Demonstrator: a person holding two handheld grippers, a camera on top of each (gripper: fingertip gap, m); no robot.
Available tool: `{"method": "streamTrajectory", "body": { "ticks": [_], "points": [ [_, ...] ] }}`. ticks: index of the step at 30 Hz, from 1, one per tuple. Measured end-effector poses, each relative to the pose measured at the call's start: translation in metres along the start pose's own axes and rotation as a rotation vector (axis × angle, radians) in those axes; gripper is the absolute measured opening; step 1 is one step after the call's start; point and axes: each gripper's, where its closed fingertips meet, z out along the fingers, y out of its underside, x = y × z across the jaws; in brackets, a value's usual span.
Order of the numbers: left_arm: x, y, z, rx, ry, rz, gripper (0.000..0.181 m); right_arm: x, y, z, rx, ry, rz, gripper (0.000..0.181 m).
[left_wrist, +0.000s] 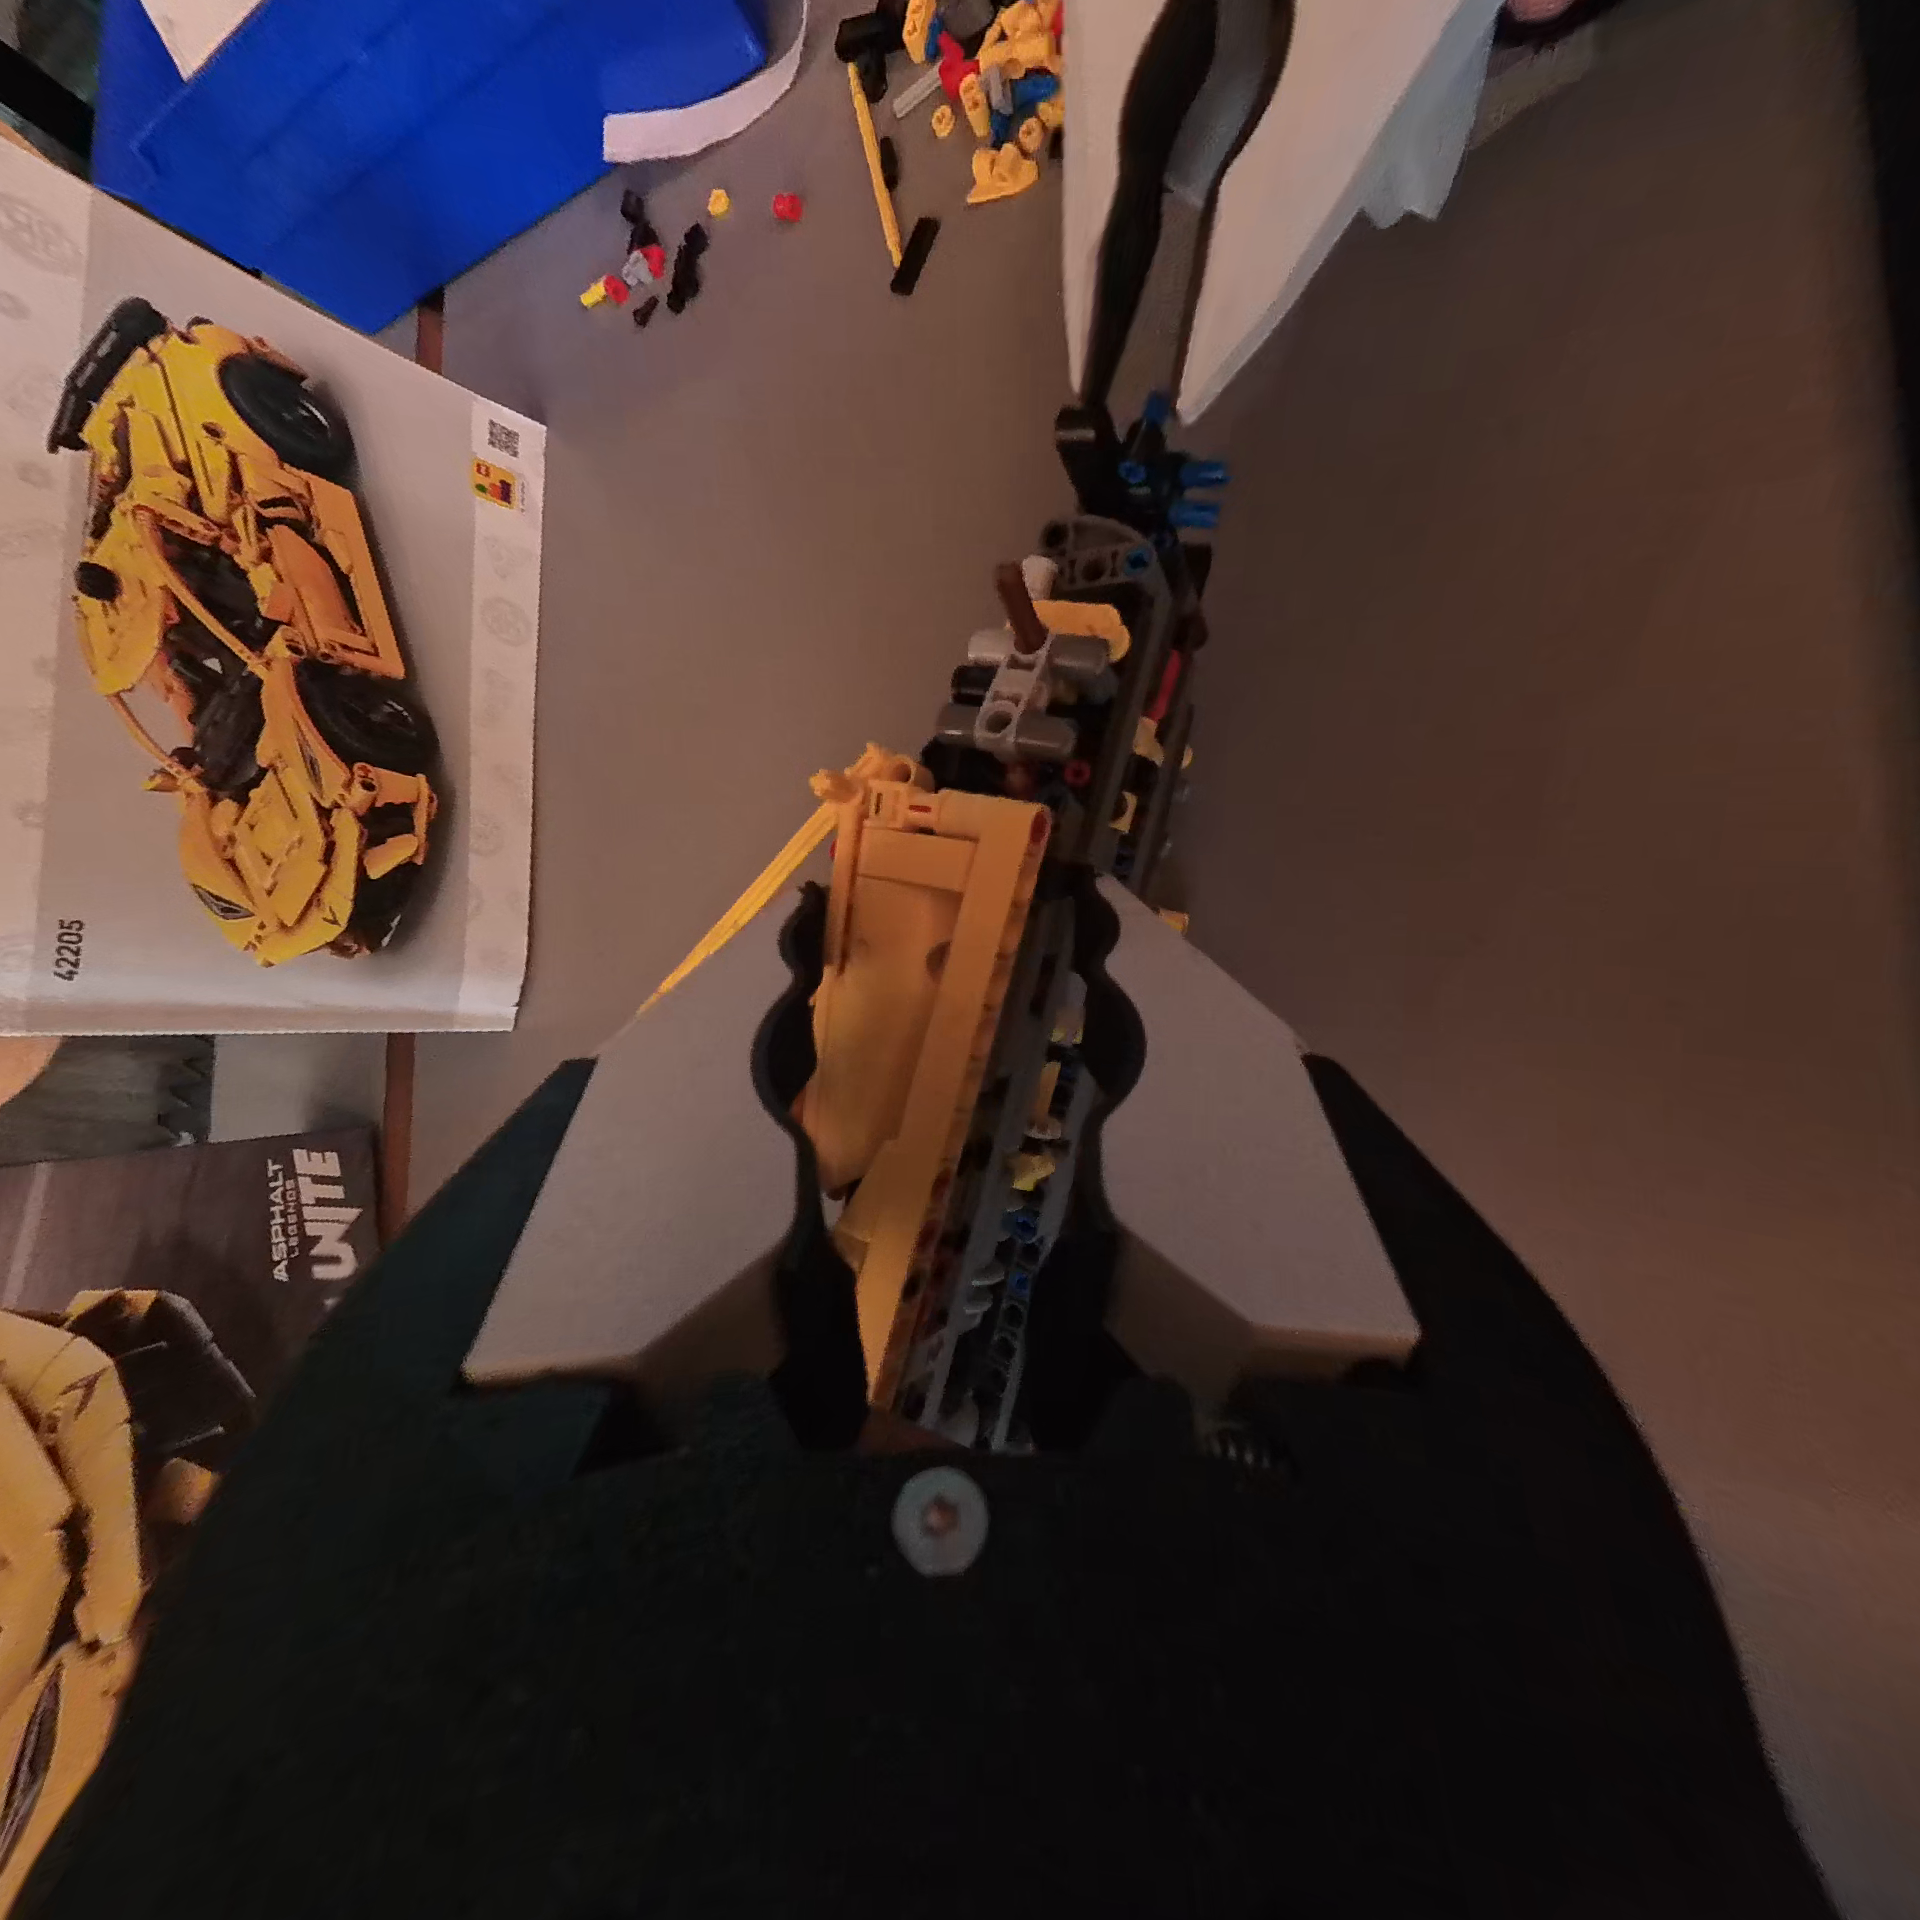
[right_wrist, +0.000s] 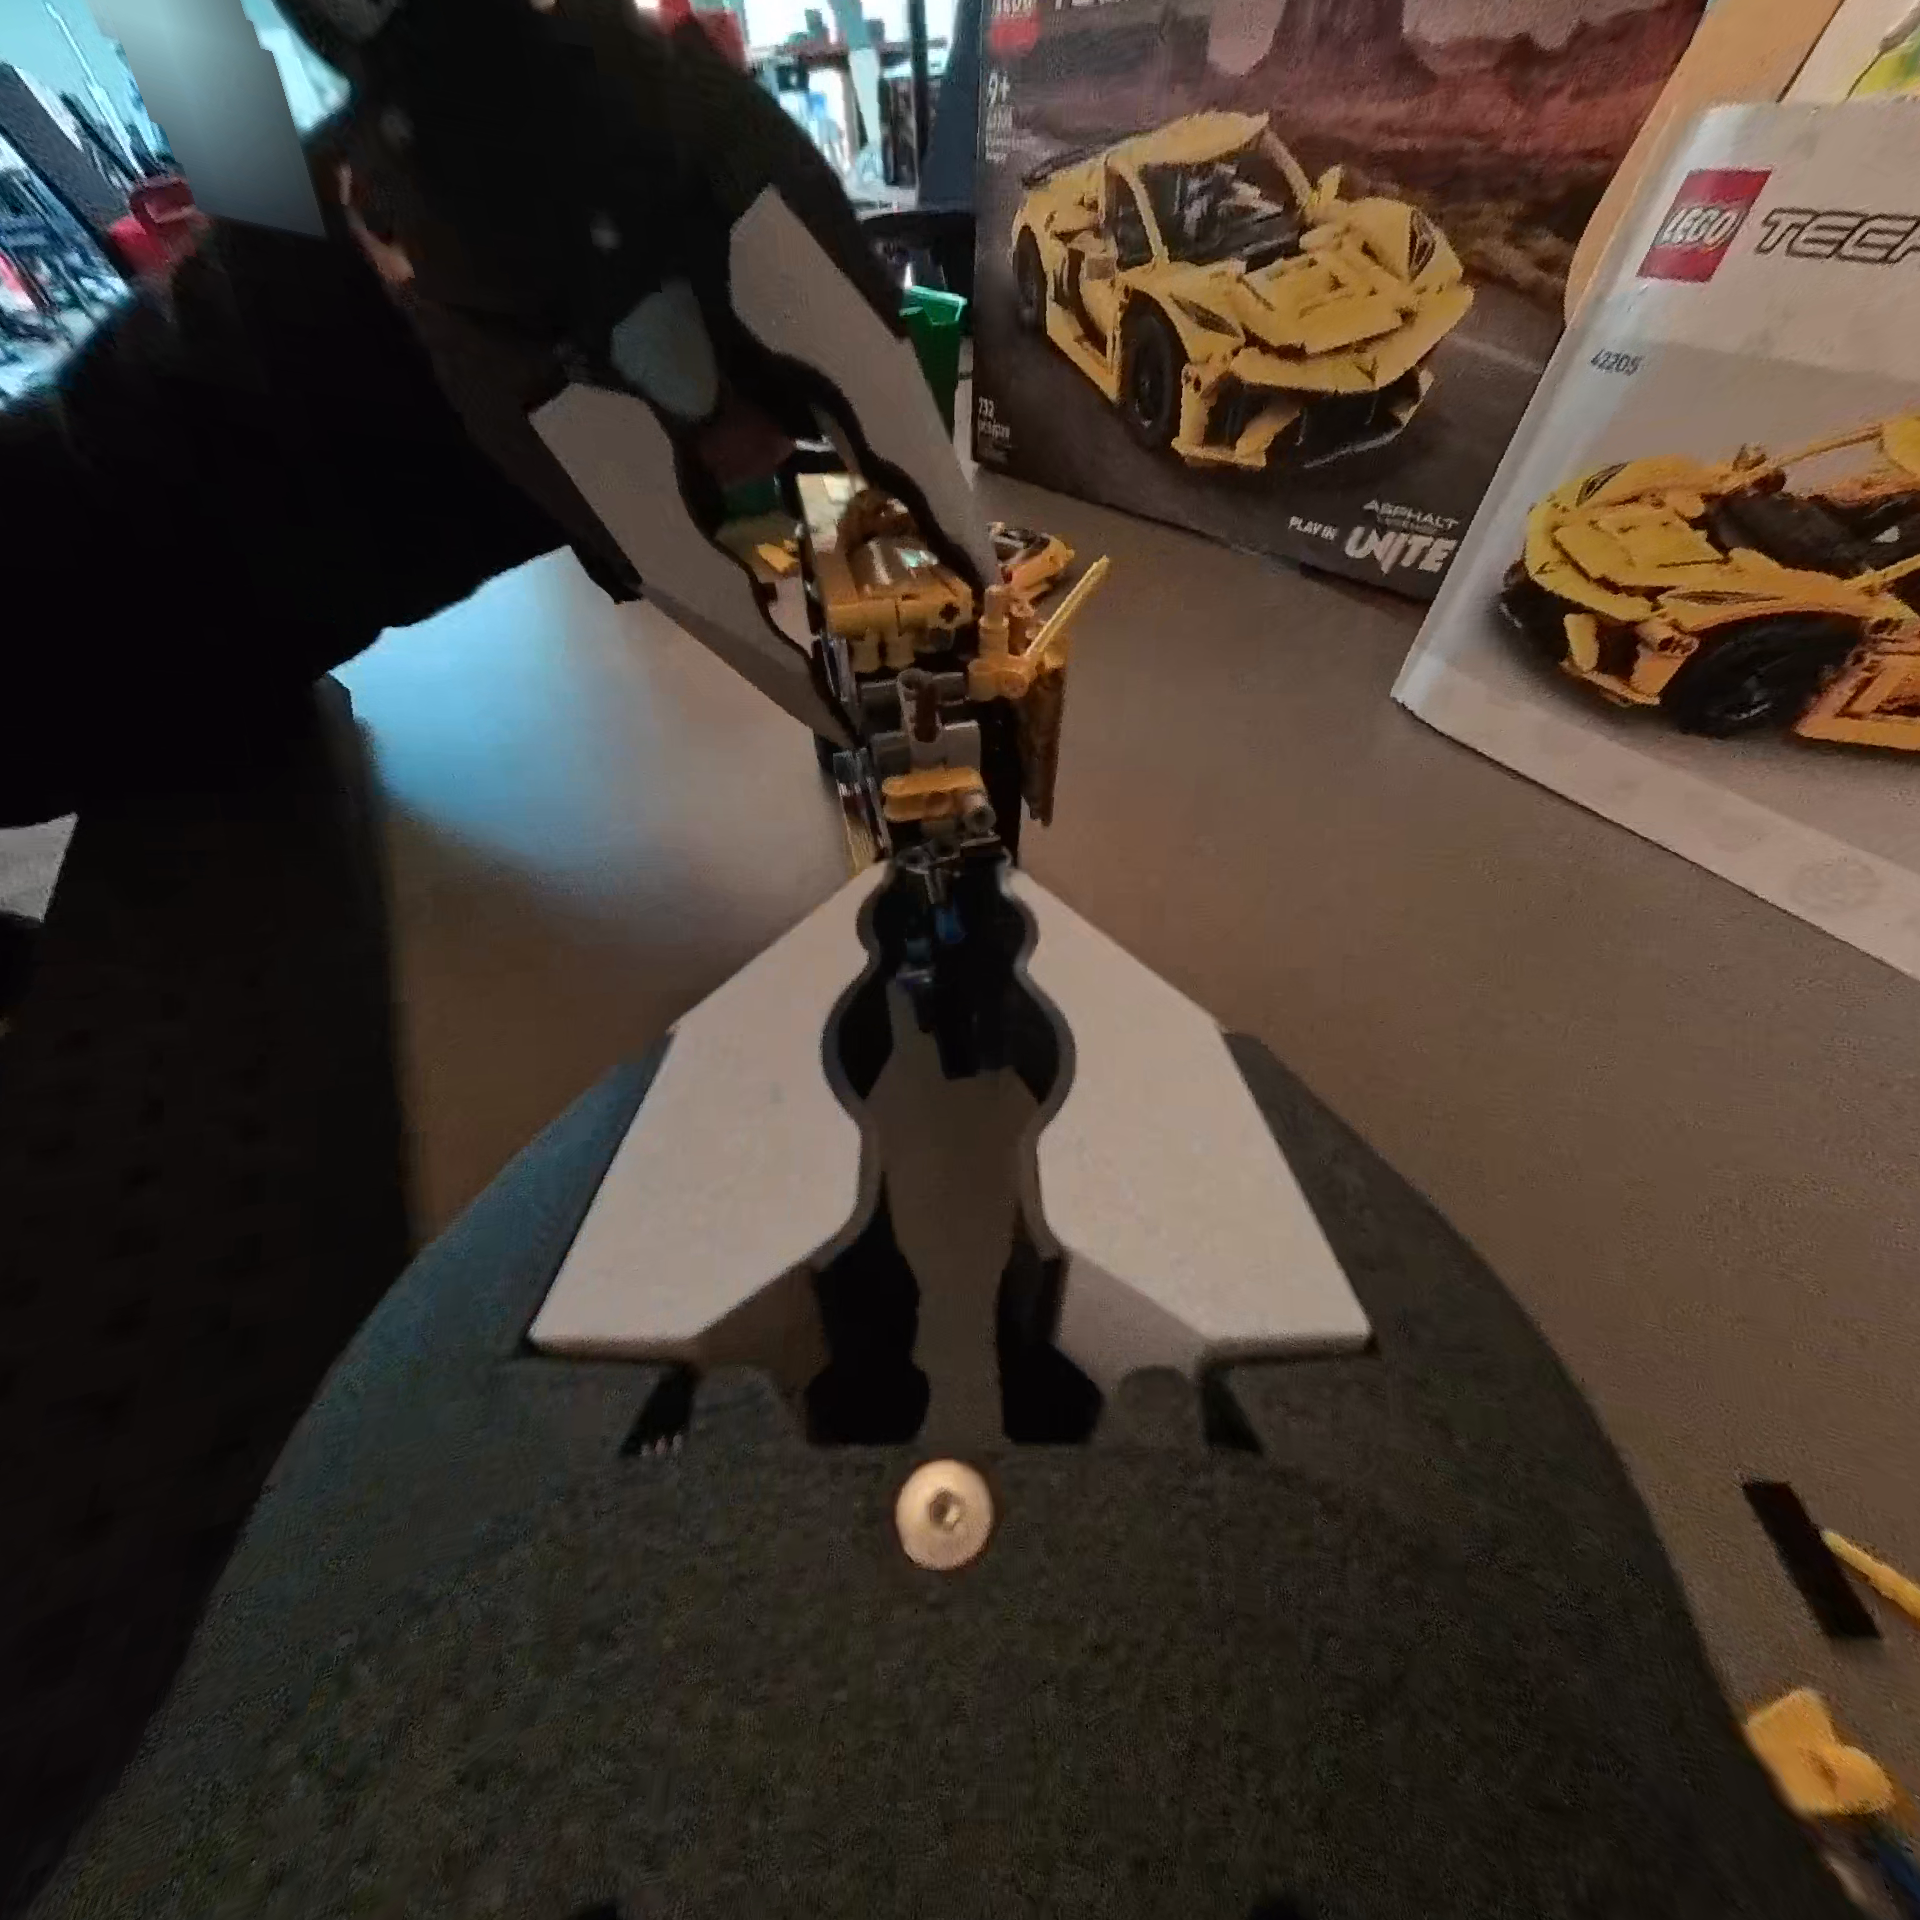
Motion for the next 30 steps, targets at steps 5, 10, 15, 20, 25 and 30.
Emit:
{"method": "streamTrajectory", "body": {
  "ticks": [5,10,15,20,25,30],
  "points": [
    [0.0,-0.001,-0.002,0.022,-0.021,0.004,0.048,0.001,-0.004,0.008,0.03,-0.189,0.301,0.023],
    [0.0,0.0,-0.002,0.01,-0.022,0.005,0.047,0.007,0.002,0.015,0.007,-0.328,0.501,0.01],
    [-0.001,0.0,-0.001,0.003,-0.027,0.003,0.047,0.011,0.002,0.015,0.021,-0.265,0.464,0.009],
    [-0.001,0.0,0.0,0.012,-0.017,-0.002,0.047,0.003,0.003,0.0,0.026,-0.188,0.292,0.021],
    [-0.001,0.0,0.0,0.013,-0.023,0.004,0.047,-0.001,0.008,0.002,-0.009,-0.189,0.24,0.017],
    [-0.001,0.0,-0.001,0.02,-0.023,0.017,0.047,0.002,0.011,0.0,-0.039,-0.169,0.197,0.003]
  ]
}}
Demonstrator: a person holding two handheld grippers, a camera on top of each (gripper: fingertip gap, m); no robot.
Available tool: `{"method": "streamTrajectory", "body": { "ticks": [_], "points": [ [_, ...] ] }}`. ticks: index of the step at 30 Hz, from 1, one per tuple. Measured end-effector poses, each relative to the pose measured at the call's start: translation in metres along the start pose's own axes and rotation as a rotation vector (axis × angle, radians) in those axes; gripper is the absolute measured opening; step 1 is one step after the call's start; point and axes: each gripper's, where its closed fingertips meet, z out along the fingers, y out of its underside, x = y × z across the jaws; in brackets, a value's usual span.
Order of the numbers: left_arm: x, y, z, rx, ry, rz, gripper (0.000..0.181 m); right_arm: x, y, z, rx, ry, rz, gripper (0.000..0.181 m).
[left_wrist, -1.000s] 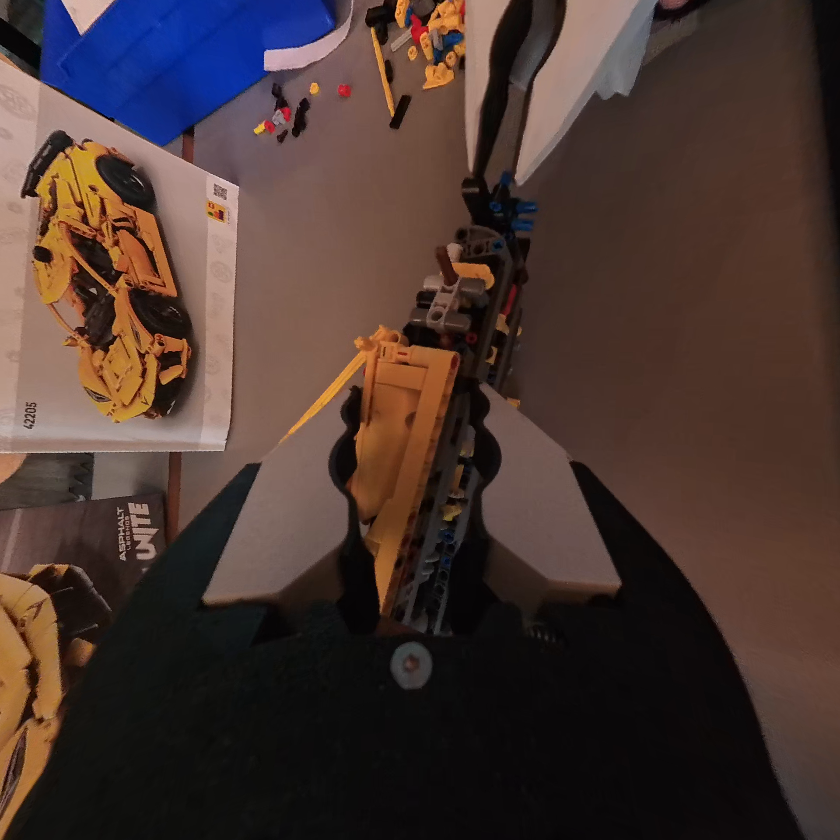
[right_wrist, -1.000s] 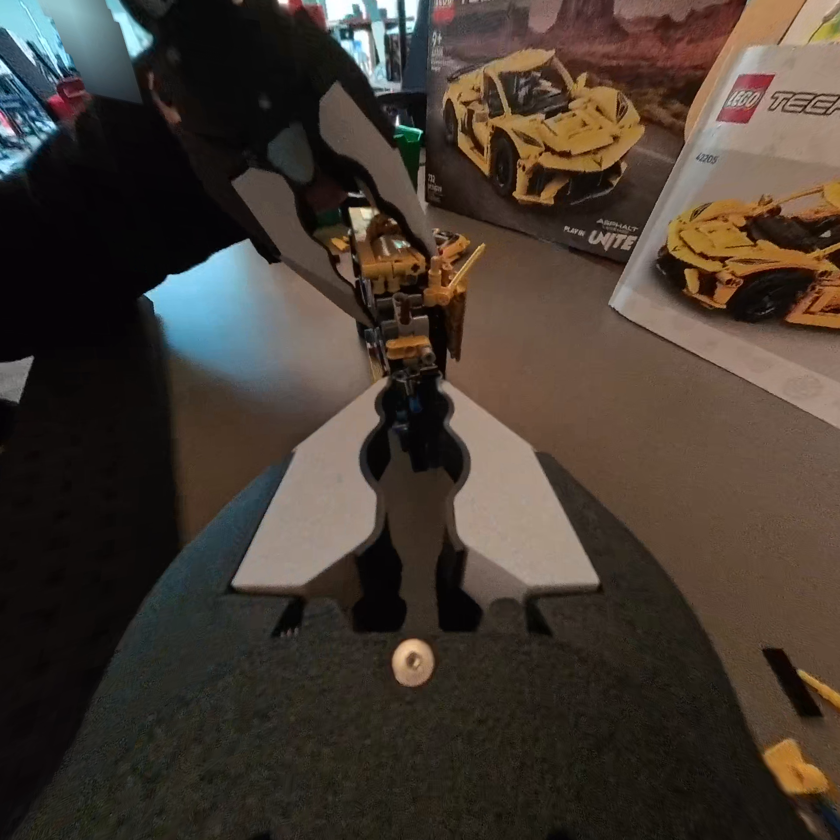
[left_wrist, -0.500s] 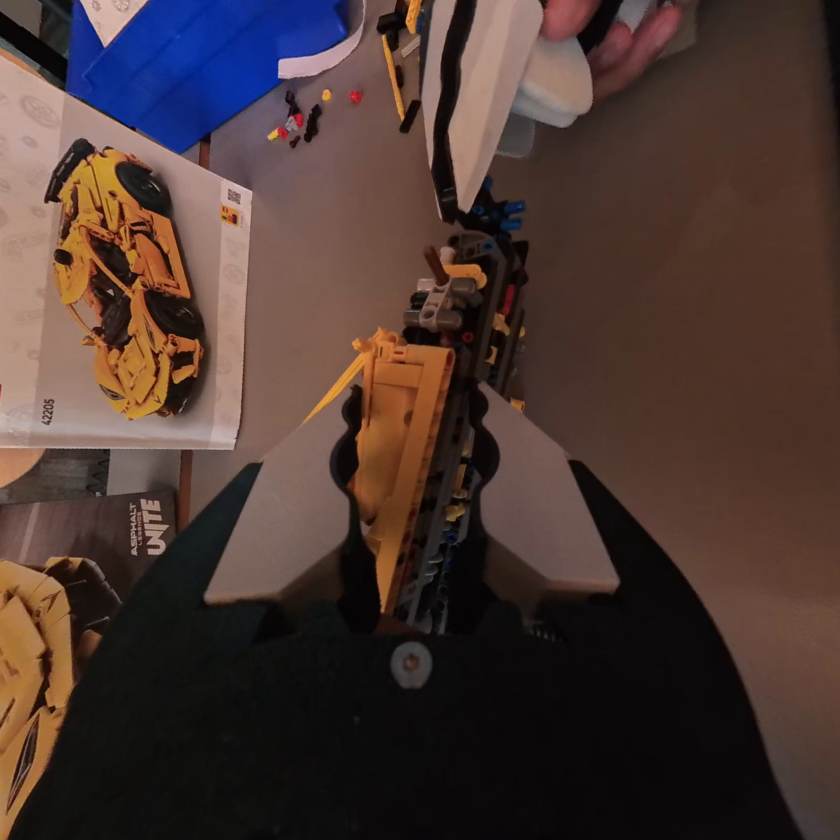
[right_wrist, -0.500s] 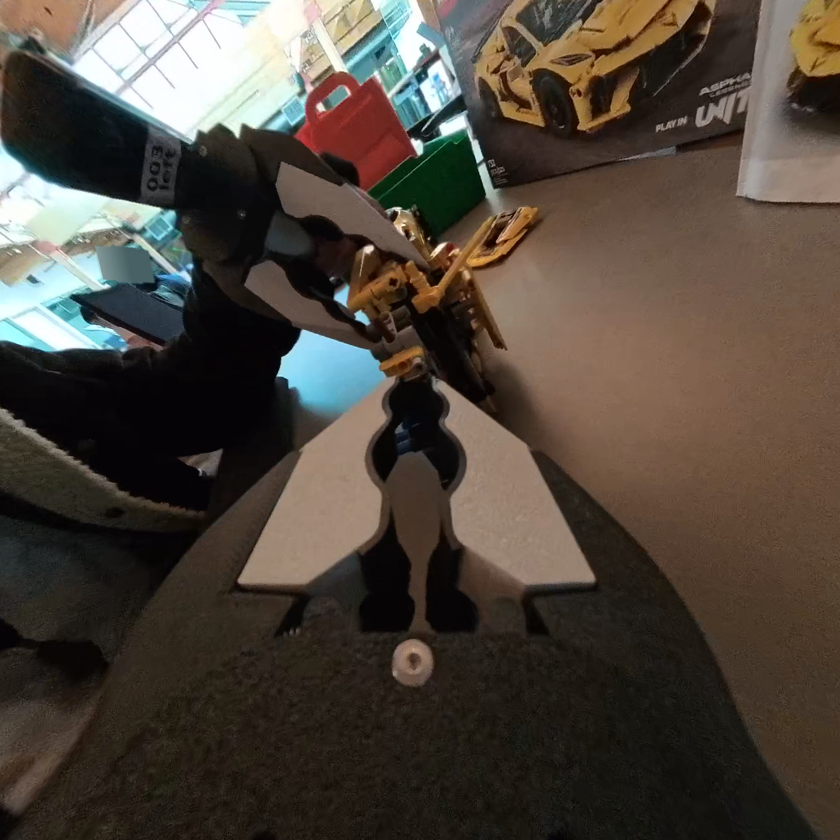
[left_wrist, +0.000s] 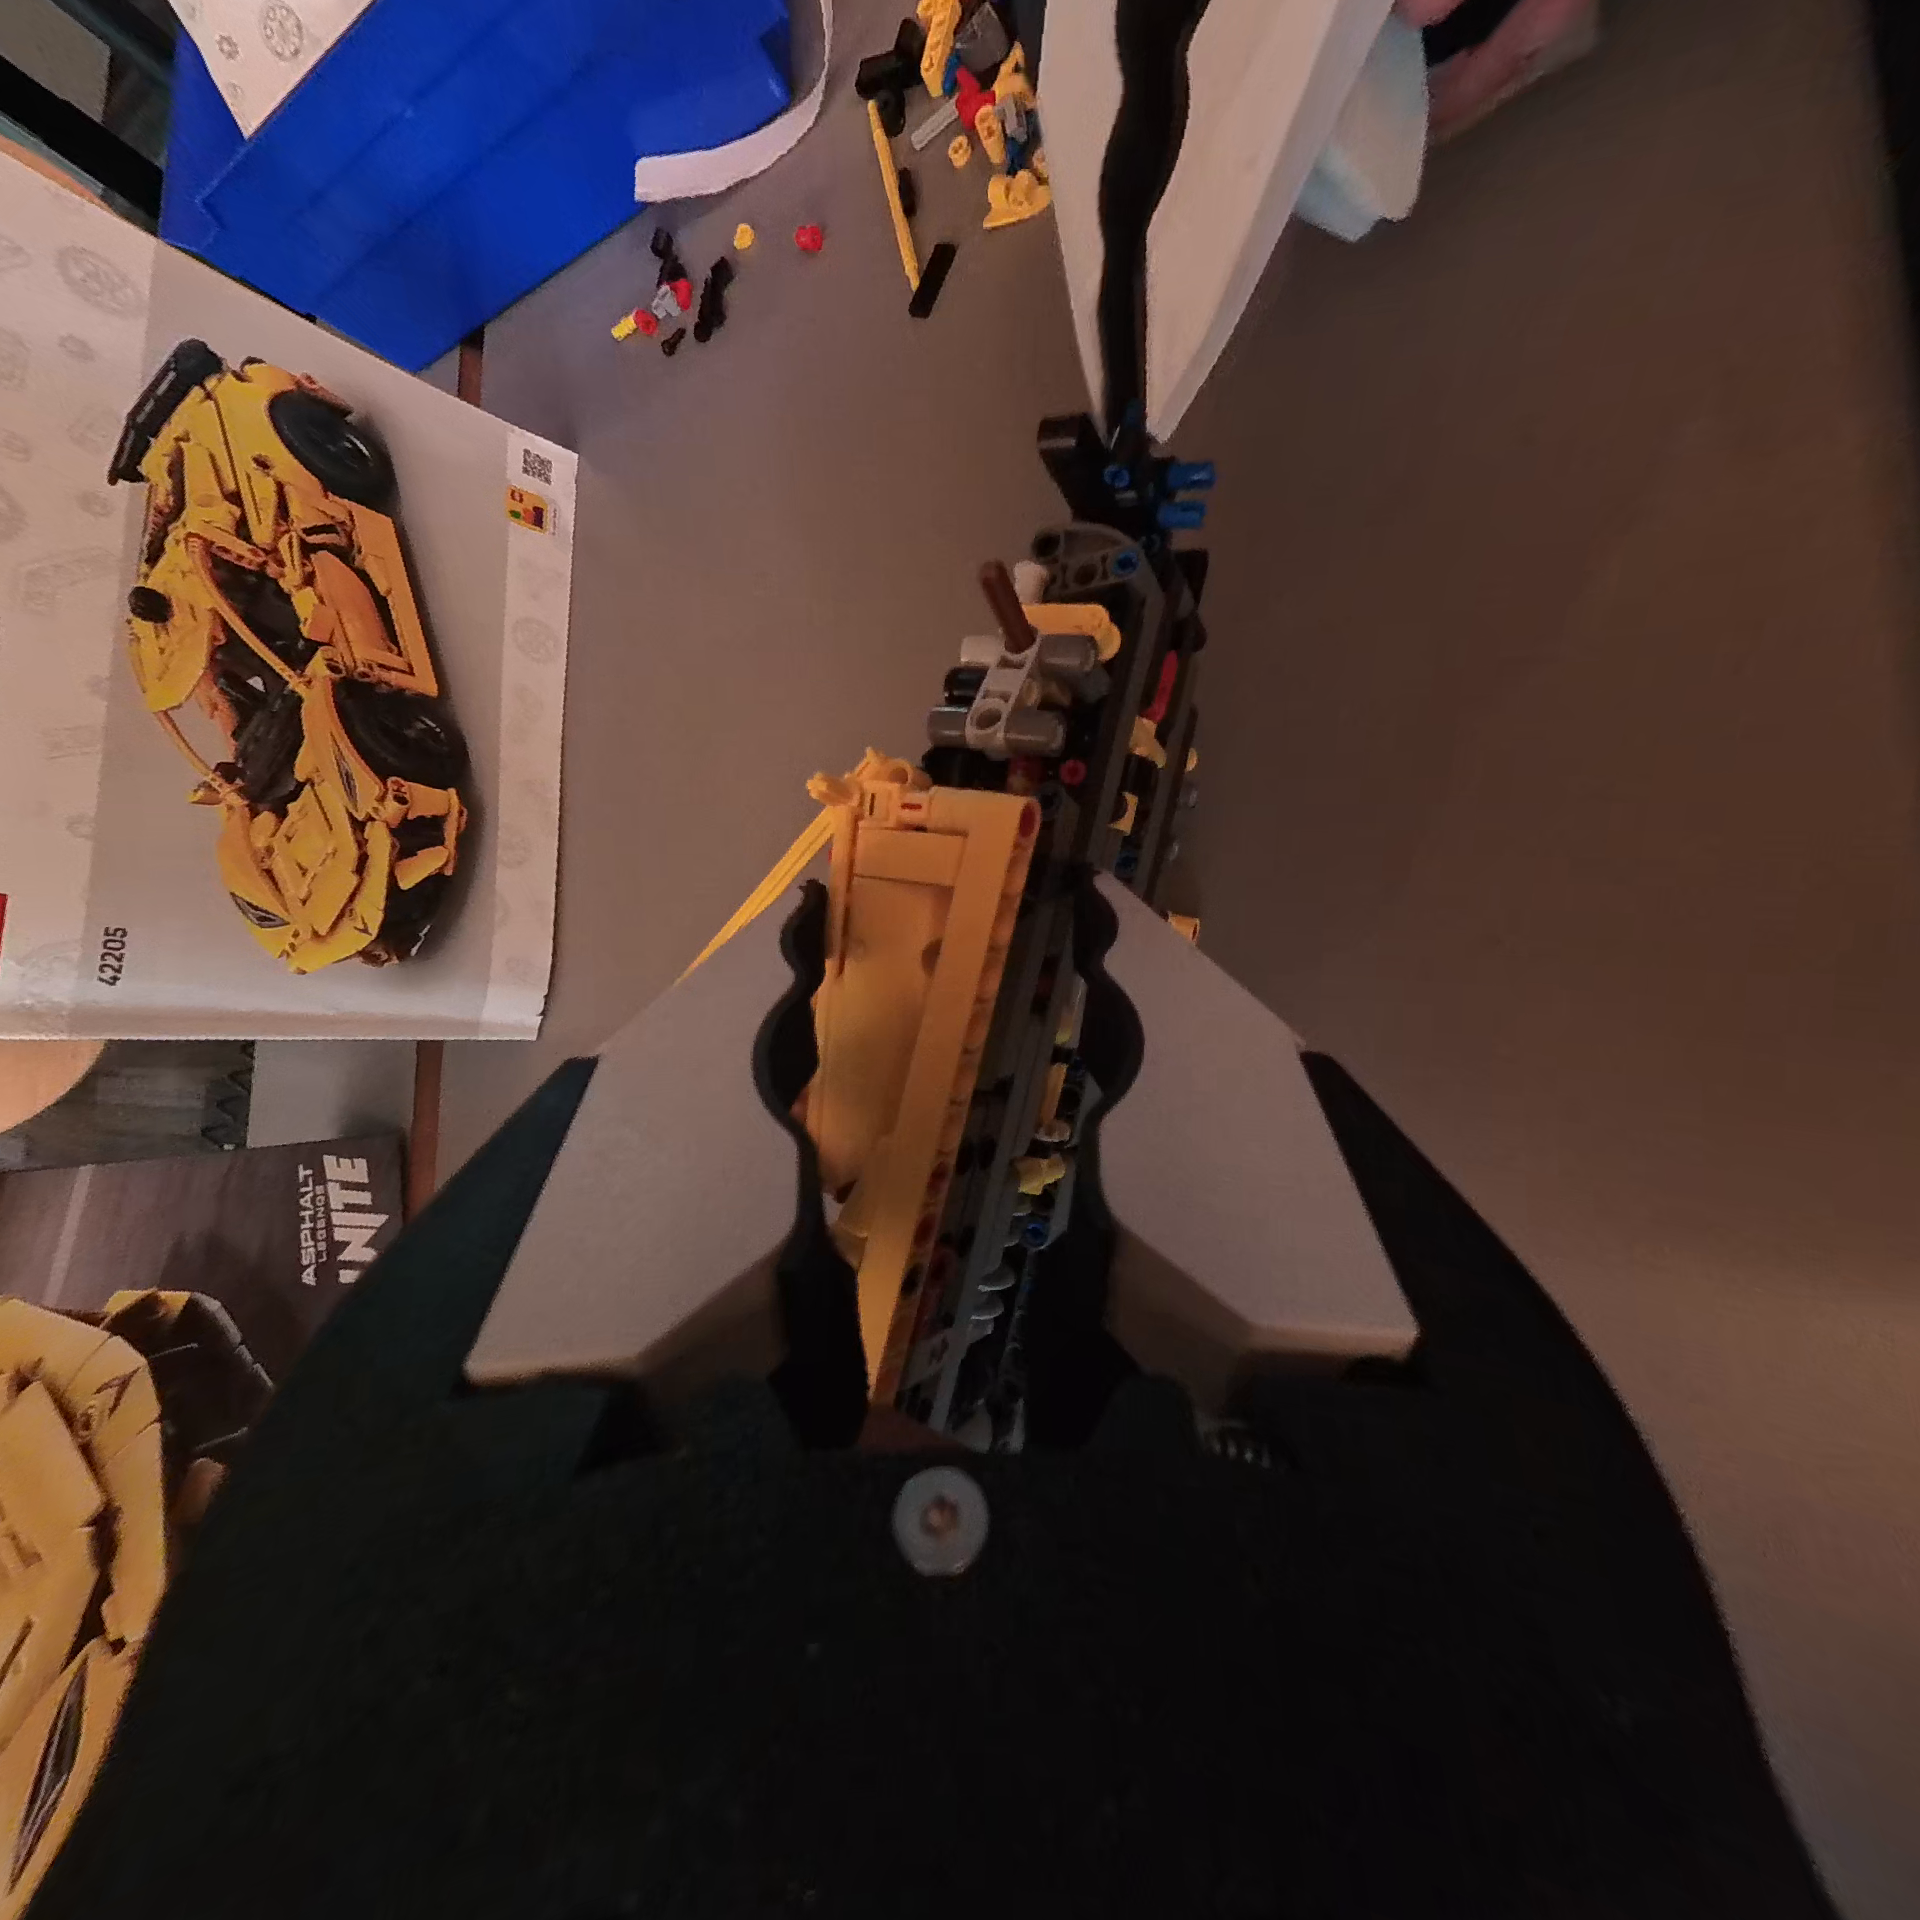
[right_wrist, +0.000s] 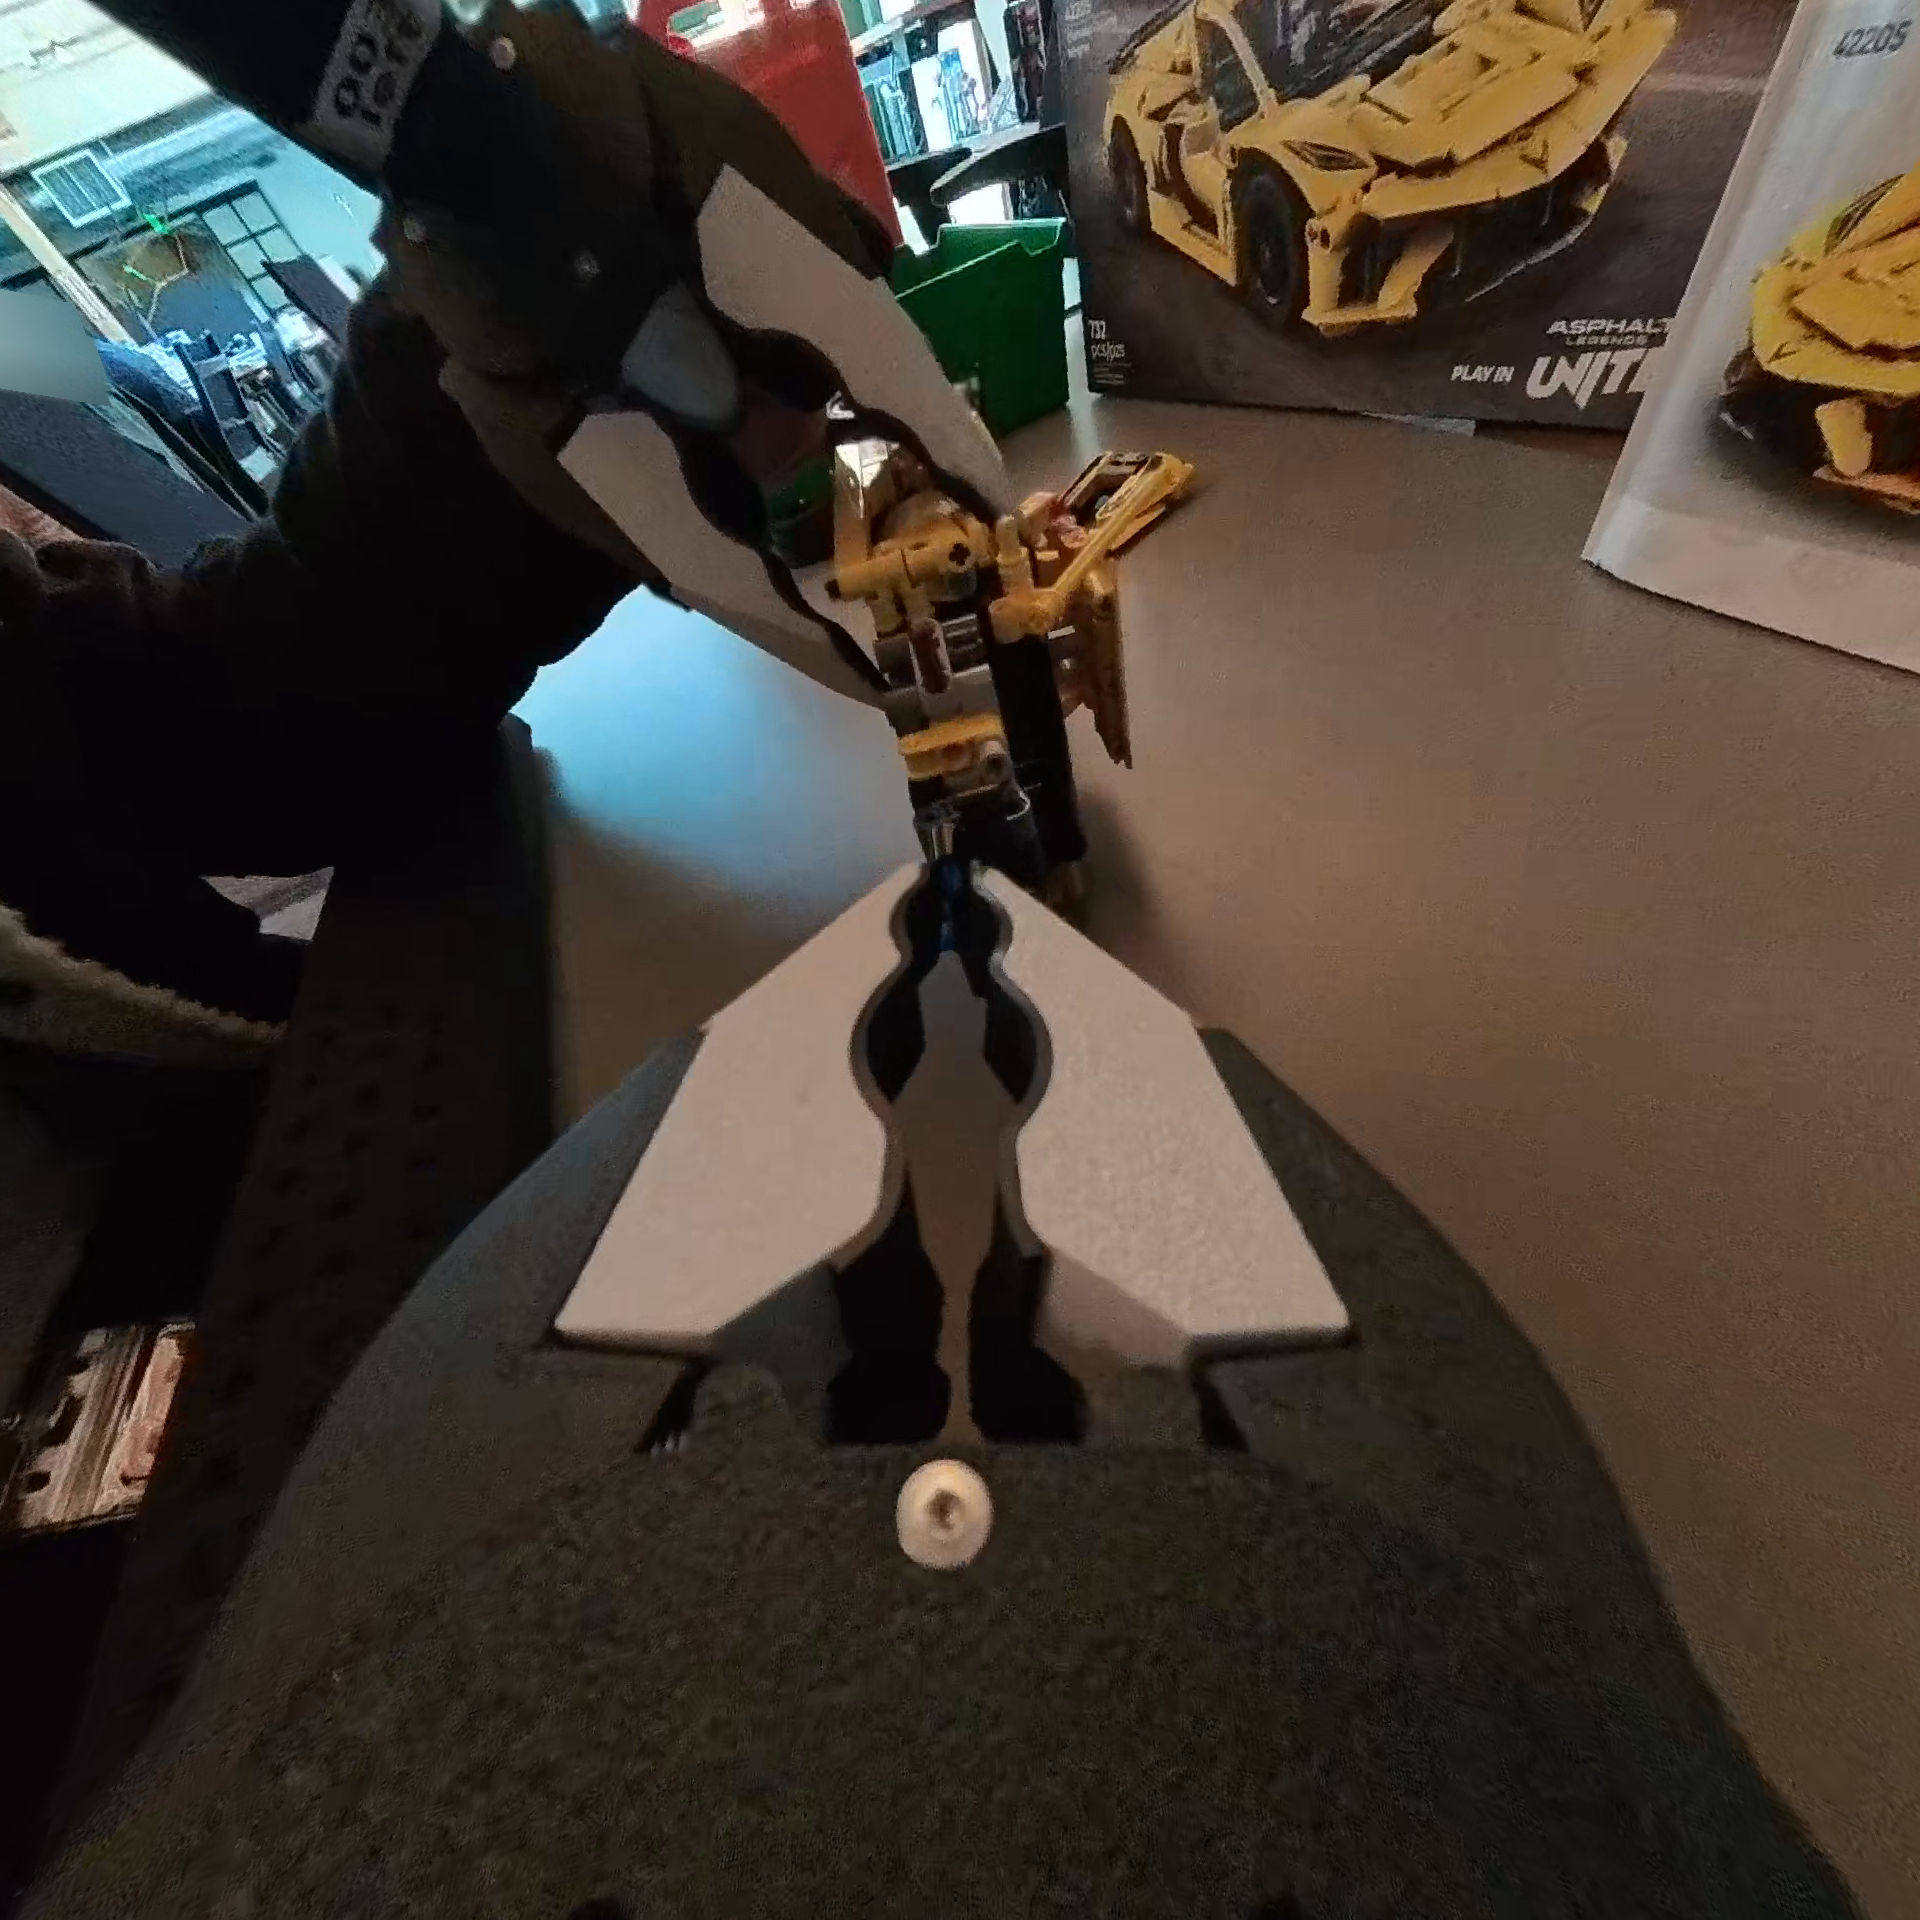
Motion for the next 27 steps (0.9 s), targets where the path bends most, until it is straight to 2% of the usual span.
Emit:
{"method": "streamTrajectory", "body": {
  "ticks": [5,8,10,12,15,17,19,21,23,27],
  "points": [
    [0.001,0.001,-0.001,0.005,0.007,0.011,0.047,0.004,0.006,-0.012,-0.066,-0.015,-0.036,0.003],
    [0.0,0.001,-0.001,0.008,0.005,0.011,0.047,0.033,-0.004,-0.068,0.035,0.059,0.021,0.003],
    [-0.001,0.001,0.0,0.009,0.009,0.003,0.047,0.047,0.004,-0.096,0.05,0.125,0.032,0.003],
    [-0.001,0.001,0.0,0.008,0.009,-0.002,0.047,0.062,0.021,-0.108,-0.043,0.197,0.06,0.003],
    [0.0,0.0,0.0,0.005,0.002,-0.004,0.047,0.116,0.061,-0.132,-0.318,0.52,-0.006,0.003],
    [0.0,0.0,0.0,0.003,-0.001,-0.005,0.047,0.132,0.076,-0.14,-0.405,0.619,-0.018,0.004],
    [0.0,0.0,0.0,0.003,-0.001,-0.006,0.047,0.135,0.078,-0.141,-0.406,0.655,-0.007,0.009],
    [0.0,0.0,0.0,0.004,0.001,-0.006,0.047,0.135,0.074,-0.143,-0.408,0.678,-0.012,0.028],
    [-0.001,0.0,0.0,0.005,0.001,-0.006,0.047,0.121,0.054,-0.13,-0.348,0.64,-0.038,0.029],
    [-0.001,0.0,0.0,0.008,-0.003,-0.002,0.047,0.029,-0.001,-0.04,-0.092,0.242,-0.098,0.036]
  ]
}}
